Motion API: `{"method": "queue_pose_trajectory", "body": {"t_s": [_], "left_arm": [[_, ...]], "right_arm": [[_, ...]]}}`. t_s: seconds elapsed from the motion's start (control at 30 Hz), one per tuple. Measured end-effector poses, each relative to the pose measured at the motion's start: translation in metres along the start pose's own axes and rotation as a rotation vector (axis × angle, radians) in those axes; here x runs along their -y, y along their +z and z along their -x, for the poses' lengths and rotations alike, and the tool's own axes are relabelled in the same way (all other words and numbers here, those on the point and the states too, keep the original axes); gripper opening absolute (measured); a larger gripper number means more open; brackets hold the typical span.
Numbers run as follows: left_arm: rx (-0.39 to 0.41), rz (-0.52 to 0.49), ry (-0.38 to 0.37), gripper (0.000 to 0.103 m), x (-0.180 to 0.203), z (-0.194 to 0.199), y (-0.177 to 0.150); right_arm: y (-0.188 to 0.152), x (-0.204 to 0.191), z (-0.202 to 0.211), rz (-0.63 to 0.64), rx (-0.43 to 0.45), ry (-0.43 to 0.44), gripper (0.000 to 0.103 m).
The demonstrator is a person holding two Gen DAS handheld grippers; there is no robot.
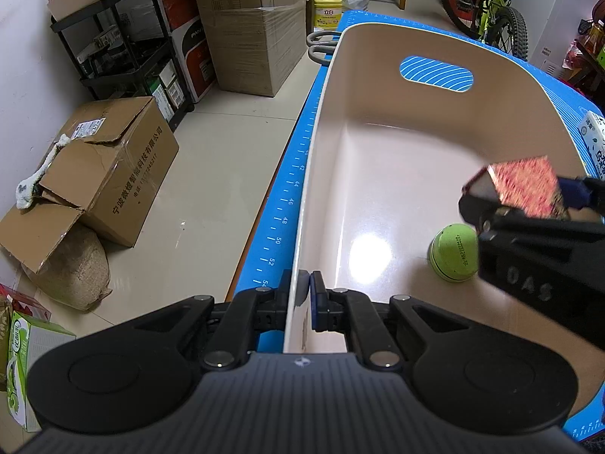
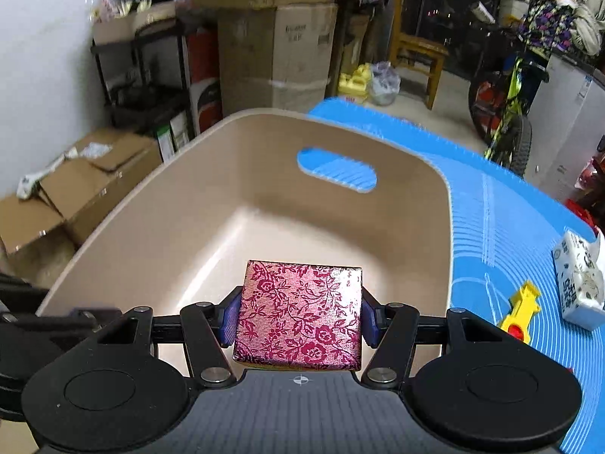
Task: Organize rigid objects
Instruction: 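Lower the pink box into the basket beside the tin and release, then move the right gripper back over the red action figure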
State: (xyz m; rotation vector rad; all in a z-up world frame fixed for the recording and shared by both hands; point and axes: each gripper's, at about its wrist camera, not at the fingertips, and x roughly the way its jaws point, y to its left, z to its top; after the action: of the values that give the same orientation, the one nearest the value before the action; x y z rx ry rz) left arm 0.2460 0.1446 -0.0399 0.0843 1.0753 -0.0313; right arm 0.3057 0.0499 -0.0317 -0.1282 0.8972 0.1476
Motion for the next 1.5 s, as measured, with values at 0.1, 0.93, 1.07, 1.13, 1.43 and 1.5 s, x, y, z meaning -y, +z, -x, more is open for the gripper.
{"method": "queue_pose_trajectory", "body": {"t_s": [0.1,0.93,1.07,1.13,1.43,1.5], "left_arm": [[0.001,-0.001,0.000,0.010,0.000,0.000,0.000],[0.000,0.000,0.005,0.011,0.001,-0.001,0.000],[0.000,0.001,0.005,0.011,0.001,-0.001,0.000],[0.000,0.002,0.005,0.011,0.001,-0.001,0.000],[0.000,0.000,0.007,0.011,0.001,-0.001,0.000],[-0.001,0.000,0.007,0.011,0.001,-0.001,0.000]], "right_arm": [[-0.004,-0.004,-0.009,0.011,-0.046,-0.013,0.063],[-0.006,0.035,0.051,-0.022,0.081,-0.006,0.074],[-0.008,0.062,0.069,-0.056,0.110,-0.036,0.074],[-0.010,0.079,0.077,-0.081,0.120,-0.051,0.074],[-0.029,0.154,0.082,-0.199,0.095,-0.161,0.075],[-0.036,0.171,0.079,-0.230,0.084,-0.179,0.075]]}}
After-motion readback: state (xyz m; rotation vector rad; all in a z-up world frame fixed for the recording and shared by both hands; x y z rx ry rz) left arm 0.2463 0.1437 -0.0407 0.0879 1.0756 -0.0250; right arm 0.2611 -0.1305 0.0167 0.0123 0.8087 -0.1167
